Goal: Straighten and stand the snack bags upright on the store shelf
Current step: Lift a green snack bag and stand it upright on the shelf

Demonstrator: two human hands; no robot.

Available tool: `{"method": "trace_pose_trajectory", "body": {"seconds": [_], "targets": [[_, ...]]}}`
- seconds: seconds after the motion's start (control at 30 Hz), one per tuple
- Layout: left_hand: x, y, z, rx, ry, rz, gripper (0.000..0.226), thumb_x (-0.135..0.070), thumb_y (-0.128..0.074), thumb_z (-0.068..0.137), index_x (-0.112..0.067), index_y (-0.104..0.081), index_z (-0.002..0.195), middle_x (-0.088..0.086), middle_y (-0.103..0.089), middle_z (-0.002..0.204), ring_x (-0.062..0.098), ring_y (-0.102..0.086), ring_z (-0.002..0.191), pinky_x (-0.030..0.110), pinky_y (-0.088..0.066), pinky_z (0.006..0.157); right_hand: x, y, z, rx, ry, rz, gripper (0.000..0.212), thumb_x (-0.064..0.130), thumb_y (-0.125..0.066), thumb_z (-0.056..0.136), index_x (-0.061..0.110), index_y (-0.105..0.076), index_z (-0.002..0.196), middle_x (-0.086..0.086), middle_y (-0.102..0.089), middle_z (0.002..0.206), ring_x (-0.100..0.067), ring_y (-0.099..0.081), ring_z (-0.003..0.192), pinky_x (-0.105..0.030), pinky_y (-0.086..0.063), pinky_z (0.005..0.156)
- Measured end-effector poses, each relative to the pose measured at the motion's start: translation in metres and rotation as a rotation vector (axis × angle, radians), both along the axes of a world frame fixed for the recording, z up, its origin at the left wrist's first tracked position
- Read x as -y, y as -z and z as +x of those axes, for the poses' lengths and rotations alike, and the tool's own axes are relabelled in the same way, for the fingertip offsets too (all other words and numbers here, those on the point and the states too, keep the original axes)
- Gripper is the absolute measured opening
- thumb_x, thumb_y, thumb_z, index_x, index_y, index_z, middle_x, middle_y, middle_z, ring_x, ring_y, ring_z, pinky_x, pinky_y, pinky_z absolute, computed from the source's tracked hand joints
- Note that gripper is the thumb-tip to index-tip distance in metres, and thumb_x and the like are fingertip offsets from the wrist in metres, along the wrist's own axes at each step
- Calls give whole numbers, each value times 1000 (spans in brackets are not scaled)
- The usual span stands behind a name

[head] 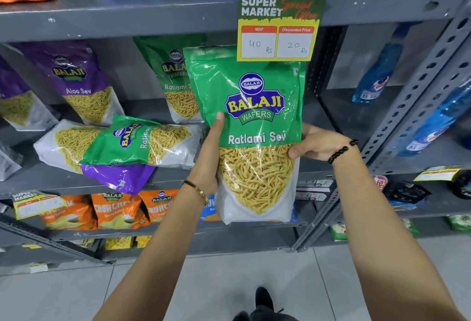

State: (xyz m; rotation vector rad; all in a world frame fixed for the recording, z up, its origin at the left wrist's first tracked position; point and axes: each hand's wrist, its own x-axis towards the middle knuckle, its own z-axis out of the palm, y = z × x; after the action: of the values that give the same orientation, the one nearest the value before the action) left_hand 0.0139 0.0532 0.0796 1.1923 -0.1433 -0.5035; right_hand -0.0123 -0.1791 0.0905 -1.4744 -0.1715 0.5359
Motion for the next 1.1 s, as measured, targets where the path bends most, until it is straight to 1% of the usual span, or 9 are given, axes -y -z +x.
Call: {"method": "trace_pose_trajectory", "body": {"seconds": [0.17,0.3,0.4,0.53,0.67,0.83,0.93,1.03,1.1], "targets": [[20,13,17,27,34,99,34,-64,-42,84,-46,-71,87,-12,-78,87,9,-73,87,24,-60,63,16,20,3,-2,135,-14,80,31,-93,36,22,-61,109,7,-75,101,-10,-69,96,-24,-58,75],[55,17,48,82,97,229,41,-61,-37,87,-39,-71,91,-12,-75,100,1,-72,84,27,-53,80,38,39,11,43,386,39,44,8,-75,66,17,-62,107,7,-76,97,-13,-67,95,-22,-57,75],[83,17,77,112,145,277,39,-50,-38,92,-32,-73,87,-12,-73,105,3,-70,88,31,-47,94,55,47,20,93,567,60,32,-4,-60,78,13,-62,105,8,-76,92,-10,-69,89,-21,-56,73],[106,24,101,61,154,251,38,-42,-40,95,-19,-55,122,9,-56,135,18,-57,112,42,-40,107,66,50,36,139,738,31,26,-5,-55,82,12,-60,101,13,-76,79,-2,-69,78,-17,-54,73],[115,25,108,13,126,197,42,-42,-42,94,-17,-49,127,9,-54,137,18,-57,110,44,-42,104,69,51,48,118,763,31,27,-7,-47,89,16,-60,97,16,-75,76,3,-68,76,-14,-53,71],[101,31,98,-15,88,221,39,-37,-50,92,-17,-51,125,4,-53,136,21,-48,125,53,-34,110,63,58,45,23,837,81,24,1,-48,91,20,-61,97,6,-67,98,-6,-58,94,-32,-37,101],[80,43,81,-90,-42,236,44,-40,-52,90,-14,-49,126,4,-45,144,22,-38,135,47,-31,112,51,70,38,-32,980,160,25,6,-54,89,12,-59,114,-3,-61,120,-15,-55,112,-36,-34,106],[56,60,59,-268,-164,166,50,-42,-47,92,-7,-49,127,8,-54,129,24,-48,124,39,-40,101,26,77,32,-147,1275,225,51,14,-63,85,6,-46,132,-11,-51,138,-22,-47,127,-40,-36,109],[33,70,40,-422,-250,114,42,-42,-48,92,-6,-57,112,7,-61,102,20,-62,94,33,-47,85,4,81,29,-241,1463,187,44,15,-64,85,-2,-53,123,-21,-58,124,-29,-55,116,-42,-43,103]]}}
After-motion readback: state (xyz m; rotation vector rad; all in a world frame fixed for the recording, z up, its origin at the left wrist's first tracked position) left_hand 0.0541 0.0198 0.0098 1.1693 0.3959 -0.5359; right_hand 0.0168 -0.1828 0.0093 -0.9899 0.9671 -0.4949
